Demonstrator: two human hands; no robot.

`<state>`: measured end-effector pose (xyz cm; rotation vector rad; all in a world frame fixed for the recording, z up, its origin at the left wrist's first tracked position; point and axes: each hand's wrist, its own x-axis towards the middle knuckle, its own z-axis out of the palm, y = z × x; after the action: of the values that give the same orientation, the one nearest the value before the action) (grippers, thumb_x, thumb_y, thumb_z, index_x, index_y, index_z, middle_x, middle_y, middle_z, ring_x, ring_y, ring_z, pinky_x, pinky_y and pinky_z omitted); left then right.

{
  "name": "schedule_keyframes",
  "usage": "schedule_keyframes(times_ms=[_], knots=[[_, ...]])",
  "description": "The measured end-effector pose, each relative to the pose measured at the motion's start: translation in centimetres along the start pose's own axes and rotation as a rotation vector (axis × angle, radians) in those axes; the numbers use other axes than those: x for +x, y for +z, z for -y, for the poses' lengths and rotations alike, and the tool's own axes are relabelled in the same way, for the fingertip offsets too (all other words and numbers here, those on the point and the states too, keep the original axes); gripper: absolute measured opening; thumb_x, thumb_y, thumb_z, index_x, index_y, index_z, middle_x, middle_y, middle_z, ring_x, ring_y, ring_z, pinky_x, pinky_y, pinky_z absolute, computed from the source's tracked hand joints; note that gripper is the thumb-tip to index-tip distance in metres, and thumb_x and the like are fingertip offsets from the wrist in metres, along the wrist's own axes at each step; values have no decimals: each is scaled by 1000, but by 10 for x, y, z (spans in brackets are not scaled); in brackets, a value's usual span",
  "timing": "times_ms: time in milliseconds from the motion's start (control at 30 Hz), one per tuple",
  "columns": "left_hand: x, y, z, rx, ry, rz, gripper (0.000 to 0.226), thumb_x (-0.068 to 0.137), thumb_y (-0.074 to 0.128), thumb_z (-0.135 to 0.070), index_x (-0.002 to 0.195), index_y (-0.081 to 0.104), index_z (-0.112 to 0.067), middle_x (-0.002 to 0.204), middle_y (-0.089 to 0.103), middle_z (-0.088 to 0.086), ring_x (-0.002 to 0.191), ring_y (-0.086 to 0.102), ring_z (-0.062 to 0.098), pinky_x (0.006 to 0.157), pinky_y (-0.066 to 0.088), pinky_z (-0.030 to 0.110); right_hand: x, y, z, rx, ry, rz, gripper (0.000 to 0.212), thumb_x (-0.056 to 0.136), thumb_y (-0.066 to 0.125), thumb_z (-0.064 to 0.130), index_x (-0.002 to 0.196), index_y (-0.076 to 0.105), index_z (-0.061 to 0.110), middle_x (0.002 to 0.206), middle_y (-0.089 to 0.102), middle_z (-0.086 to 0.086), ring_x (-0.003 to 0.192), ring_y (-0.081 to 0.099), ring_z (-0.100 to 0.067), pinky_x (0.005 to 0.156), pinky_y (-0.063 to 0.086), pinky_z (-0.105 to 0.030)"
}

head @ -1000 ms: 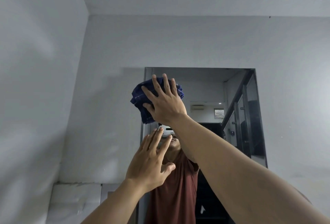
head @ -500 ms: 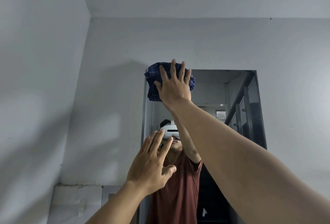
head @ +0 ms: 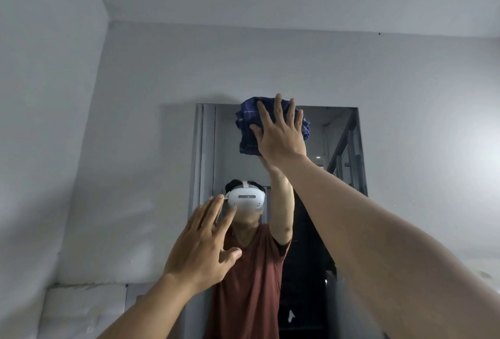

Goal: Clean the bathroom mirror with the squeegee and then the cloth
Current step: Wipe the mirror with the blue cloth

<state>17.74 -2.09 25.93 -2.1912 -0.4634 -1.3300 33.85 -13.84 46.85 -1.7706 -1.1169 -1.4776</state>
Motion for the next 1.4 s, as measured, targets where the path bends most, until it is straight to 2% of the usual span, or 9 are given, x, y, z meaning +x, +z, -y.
schedule_keyframes(times_ms=[167, 433, 600, 867, 967, 1167, 1400], knots=[[-1, 2, -2, -1, 1, 18, 93, 81, 59, -65, 157, 31, -20, 164, 28, 13, 150, 20, 28, 120, 16, 38, -6, -7, -28, 3, 48, -7, 62, 106, 23, 51, 161, 15, 24, 169, 3, -16, 153, -4, -45, 124, -1, -57], [-1, 5, -2, -10, 12, 11, 93, 82, 57, -64, 158, 28, -19, 165, 23, 13, 153, 17, 29, 119, 19, 41, -4, -17, -82, 104, 179, -23, 54, 107, 26, 43, 154, 26, 15, 169, 4, -16, 154, -4, -43, 124, 0, -58], [-2, 4, -3, -26, 10, 5, 92, 82, 53, -63, 158, 28, -19, 165, 24, 13, 153, 15, 28, 121, 10, 36, -10, -22, -112, 119, 266, -39, 55, 108, 26, 42, 155, 25, 14, 168, 1, -18, 153, -3, -44, 124, -1, -55], [-2, 5, -3, -48, 9, 35, 91, 82, 50, -63, 158, 28, -19, 164, 24, 15, 154, 19, 31, 119, 33, 51, -46, -17, -126, 173, 349, -63, 55, 108, 28, 41, 157, 23, 16, 169, 1, -16, 154, 0, -42, 125, 1, -53], [-2, 4, -4, -33, -2, 33, 89, 82, 47, -62, 158, 28, -19, 165, 23, 15, 154, 19, 32, 121, 30, 49, -69, -10, -129, 187, 362, -91, 52, 109, 29, 39, 156, 25, 18, 169, 3, -15, 154, 0, -42, 124, 0, -51], [-12, 6, -9, 17, -22, 19, 81, 93, 37, -63, 159, 25, -17, 167, 15, 16, 155, 13, 30, 125, 2, 38, -116, 5, -130, 204, 425, -83, 53, 109, 29, 38, 157, 22, 19, 169, 2, -13, 154, 0, -41, 125, 0, -51], [-59, 19, -21, -12, -40, 39, 82, 91, 40, -62, 156, 32, -12, 166, 17, 18, 154, 18, 33, 123, 14, 45, -151, 11, -111, 161, 472, -70, 57, 108, 26, 41, 159, 20, 16, 168, 5, -18, 154, 0, -42, 125, -3, -50]])
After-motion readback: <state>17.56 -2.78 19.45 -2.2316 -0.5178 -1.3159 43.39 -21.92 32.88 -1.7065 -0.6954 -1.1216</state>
